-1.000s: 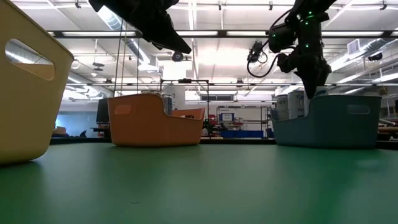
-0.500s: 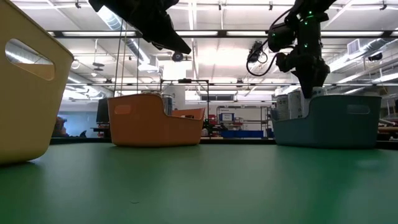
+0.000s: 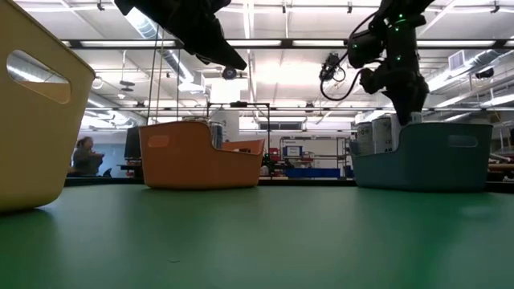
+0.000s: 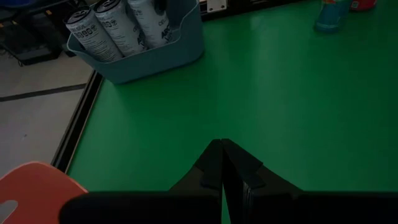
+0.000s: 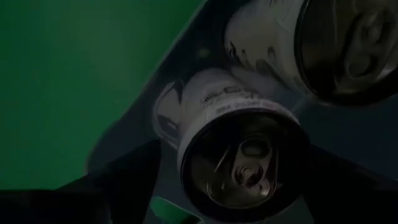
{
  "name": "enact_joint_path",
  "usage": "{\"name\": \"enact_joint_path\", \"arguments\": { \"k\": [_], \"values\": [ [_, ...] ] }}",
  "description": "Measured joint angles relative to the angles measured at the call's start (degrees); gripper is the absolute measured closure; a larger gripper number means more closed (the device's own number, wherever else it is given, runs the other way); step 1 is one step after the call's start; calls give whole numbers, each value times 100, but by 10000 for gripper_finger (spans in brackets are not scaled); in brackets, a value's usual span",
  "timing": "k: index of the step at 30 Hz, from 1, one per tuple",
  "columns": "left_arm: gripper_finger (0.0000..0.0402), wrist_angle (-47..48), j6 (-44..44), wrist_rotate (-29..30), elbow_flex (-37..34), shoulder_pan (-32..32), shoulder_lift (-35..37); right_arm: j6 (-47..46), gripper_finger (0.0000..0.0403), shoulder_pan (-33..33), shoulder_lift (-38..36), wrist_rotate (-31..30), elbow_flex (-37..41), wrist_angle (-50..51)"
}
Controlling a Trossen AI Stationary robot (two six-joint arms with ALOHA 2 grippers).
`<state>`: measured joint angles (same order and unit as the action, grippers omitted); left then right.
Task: Sort soda cans
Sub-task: Put the white-blue soda can into the blue bin, then put the blue soda can into the orange bin
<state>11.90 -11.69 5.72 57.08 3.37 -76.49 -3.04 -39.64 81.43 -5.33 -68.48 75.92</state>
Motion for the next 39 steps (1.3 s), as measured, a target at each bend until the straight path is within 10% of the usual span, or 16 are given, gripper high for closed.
{"name": "enact_joint_path", "arguments": {
  "k": [19, 39],
  "values": [
    [396, 11, 1, 0, 0, 1, 0, -291, 53, 547, -46, 243, -1723, 1376],
    [396, 201, 36, 0, -2, -14, 0, -2630, 171, 4983, -76, 1210, -1511, 1414]
  ]
}}
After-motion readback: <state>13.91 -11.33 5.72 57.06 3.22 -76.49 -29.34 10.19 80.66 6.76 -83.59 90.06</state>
